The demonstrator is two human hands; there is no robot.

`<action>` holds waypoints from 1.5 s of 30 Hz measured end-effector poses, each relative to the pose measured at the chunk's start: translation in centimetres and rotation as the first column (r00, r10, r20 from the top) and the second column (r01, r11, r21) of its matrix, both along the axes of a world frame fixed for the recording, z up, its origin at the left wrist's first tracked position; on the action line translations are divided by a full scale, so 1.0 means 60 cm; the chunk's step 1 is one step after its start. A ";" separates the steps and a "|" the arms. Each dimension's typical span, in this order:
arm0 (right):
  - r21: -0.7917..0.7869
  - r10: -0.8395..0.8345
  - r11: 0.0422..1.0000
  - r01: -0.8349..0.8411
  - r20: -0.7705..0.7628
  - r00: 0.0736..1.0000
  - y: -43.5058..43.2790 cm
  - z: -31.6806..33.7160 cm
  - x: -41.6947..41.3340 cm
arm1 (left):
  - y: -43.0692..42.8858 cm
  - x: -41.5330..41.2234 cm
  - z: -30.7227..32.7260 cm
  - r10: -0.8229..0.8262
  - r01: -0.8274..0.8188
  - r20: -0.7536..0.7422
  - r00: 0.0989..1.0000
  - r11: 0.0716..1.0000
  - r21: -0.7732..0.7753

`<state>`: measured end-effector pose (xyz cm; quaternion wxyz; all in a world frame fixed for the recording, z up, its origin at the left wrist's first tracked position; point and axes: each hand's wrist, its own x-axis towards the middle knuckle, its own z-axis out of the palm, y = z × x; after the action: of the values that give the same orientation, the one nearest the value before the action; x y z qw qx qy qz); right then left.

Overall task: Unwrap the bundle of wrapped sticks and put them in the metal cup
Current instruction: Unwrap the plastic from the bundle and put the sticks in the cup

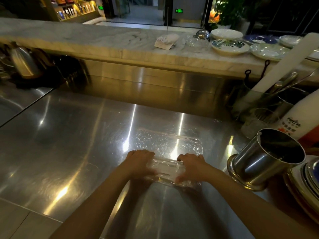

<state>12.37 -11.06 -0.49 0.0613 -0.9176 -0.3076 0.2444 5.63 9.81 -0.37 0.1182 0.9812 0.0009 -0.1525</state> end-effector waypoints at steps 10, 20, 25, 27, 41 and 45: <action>0.131 0.195 0.925 -0.356 0.640 0.743 -0.029 0.021 -0.034 | -0.043 -0.060 0.022 -0.064 -0.040 0.574 0.816 0.985 0.166; 0.263 -0.043 0.965 0.018 0.089 0.995 -0.038 -0.006 -0.013 | -0.024 -0.072 -0.012 0.028 0.041 0.402 0.915 0.986 -0.162; 0.058 -0.011 0.998 0.010 0.029 1.000 -0.024 -0.003 -0.011 | -0.009 -0.028 -0.014 -0.023 0.024 0.078 0.997 1.000 -0.014; 0.037 0.022 0.999 -0.024 0.047 0.999 -0.022 0.001 -0.012 | -0.015 -0.025 -0.010 -0.071 0.061 0.123 0.990 0.995 0.079; 0.170 0.281 0.885 -0.433 0.546 0.789 -0.071 0.020 -0.080 | -0.071 -0.141 -0.010 0.016 -0.101 0.546 0.837 0.987 0.126; 0.222 0.294 0.912 -0.345 0.232 0.927 -0.085 0.013 -0.091 | -0.084 -0.186 -0.017 0.012 -0.053 0.440 0.898 0.995 0.081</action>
<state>6.93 -16.17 0.31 0.1092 -0.8580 -0.4878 0.1184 -5.54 4.79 -1.38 0.0730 0.9945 -0.0024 0.0749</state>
